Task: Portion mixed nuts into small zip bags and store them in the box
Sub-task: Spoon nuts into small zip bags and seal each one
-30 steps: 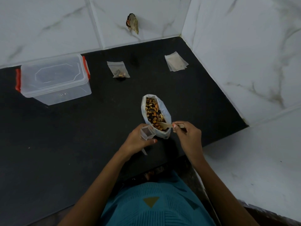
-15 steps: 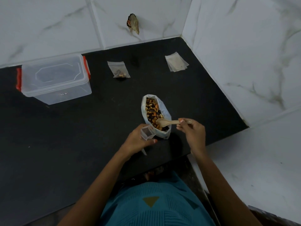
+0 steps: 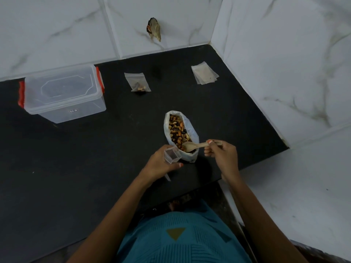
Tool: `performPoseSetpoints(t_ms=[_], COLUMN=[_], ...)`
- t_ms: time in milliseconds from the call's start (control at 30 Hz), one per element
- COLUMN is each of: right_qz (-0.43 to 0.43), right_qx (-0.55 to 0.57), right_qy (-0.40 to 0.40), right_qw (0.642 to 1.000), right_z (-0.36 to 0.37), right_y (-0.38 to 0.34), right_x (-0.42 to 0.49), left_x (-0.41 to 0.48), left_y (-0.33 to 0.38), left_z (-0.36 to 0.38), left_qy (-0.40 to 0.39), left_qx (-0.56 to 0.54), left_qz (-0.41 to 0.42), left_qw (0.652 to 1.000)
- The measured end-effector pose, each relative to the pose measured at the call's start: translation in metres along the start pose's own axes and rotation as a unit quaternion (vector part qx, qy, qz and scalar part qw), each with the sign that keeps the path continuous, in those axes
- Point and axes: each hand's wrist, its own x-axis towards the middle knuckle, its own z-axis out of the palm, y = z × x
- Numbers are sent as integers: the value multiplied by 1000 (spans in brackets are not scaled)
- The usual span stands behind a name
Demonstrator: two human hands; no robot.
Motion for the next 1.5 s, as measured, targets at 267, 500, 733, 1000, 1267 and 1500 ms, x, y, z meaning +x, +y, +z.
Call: performPoseSetpoints(t_ms=[267, 500, 733, 1000, 1267, 1500], right_qz=[-90, -150, -10, -3, -98, -86], right_qx=[-63, -144, 37, 65, -63, -49], right_qy=[-8, -71, -9, 12, -30, -28], right_qw=[994, 976, 999, 998, 993, 995], right_z=[-7, -3, 0, -7, -7, 1], right_y=[-5, -1, 4, 3, 5, 8], right_x=[-2, -6, 0, 0, -7, -10], left_x=[0, 2, 3, 1, 1, 3], left_y=[-2, -4, -5, -3, -4, -4], left_z=[2, 1, 0, 0, 0, 0], left_qy=[9, 9, -6, 4, 3, -10], left_qx=[-4, -7, 6, -3, 0, 14], left_qz=[-4, 0, 1, -4, -3, 7], left_qw=[1000, 1000, 1000, 1000, 1000, 1000])
